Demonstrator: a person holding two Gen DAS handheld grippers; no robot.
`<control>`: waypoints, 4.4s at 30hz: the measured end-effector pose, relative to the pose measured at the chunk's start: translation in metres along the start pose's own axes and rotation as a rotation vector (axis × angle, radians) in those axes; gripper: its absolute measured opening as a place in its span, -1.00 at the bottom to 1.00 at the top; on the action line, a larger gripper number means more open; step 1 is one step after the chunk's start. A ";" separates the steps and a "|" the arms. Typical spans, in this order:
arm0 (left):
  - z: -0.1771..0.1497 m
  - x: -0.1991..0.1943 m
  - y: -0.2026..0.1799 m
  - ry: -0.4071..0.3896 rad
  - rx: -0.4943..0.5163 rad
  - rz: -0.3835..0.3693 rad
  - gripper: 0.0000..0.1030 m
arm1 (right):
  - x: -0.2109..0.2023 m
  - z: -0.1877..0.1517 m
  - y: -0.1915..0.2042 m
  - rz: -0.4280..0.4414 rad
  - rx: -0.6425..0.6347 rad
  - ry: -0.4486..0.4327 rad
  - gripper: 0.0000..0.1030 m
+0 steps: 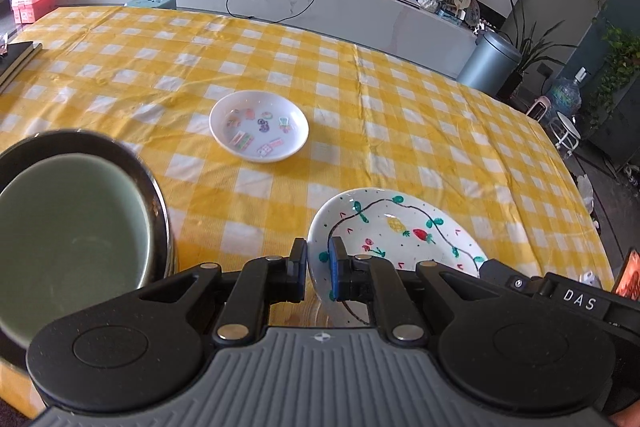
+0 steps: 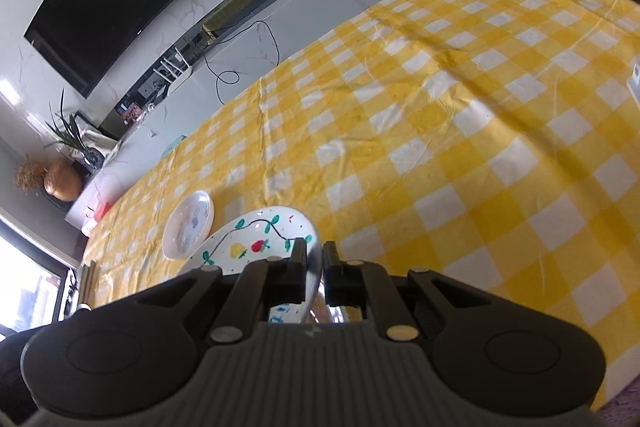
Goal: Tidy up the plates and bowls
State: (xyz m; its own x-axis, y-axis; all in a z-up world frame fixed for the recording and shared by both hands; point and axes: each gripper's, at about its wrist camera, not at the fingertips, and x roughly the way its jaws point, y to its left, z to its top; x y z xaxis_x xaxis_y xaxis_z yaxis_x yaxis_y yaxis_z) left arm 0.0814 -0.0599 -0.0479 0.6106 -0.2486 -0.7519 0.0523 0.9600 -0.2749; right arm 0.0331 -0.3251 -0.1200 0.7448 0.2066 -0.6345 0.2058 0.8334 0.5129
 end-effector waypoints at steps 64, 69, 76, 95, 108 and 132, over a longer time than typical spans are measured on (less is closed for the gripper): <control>0.033 -0.005 0.007 0.044 0.171 0.060 -0.34 | 0.018 -0.020 0.074 -0.119 -0.389 0.036 -0.12; 0.059 0.004 0.019 0.103 0.156 0.022 -0.29 | 0.032 -0.007 0.084 -0.134 -0.372 0.044 0.04; 0.100 0.024 0.036 0.173 0.210 0.053 -0.28 | 0.054 0.009 0.098 -0.047 -0.324 0.067 0.04; 0.142 0.107 0.070 0.285 0.246 0.053 -0.33 | 0.145 0.027 0.132 -0.008 -0.296 0.162 -0.35; 0.145 0.124 0.080 0.320 0.213 0.039 -0.89 | 0.173 0.025 0.132 -0.005 -0.241 0.202 -0.84; 0.089 0.014 0.027 0.191 0.102 -0.118 -0.95 | 0.044 0.015 0.090 -0.017 -0.119 0.132 -0.97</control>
State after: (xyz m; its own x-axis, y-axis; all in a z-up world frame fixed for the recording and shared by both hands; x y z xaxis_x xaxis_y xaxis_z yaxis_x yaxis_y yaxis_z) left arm 0.1623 -0.0259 -0.0125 0.4353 -0.3698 -0.8208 0.2000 0.9287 -0.3124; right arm 0.0935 -0.2487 -0.0933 0.6501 0.2513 -0.7171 0.1348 0.8906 0.4343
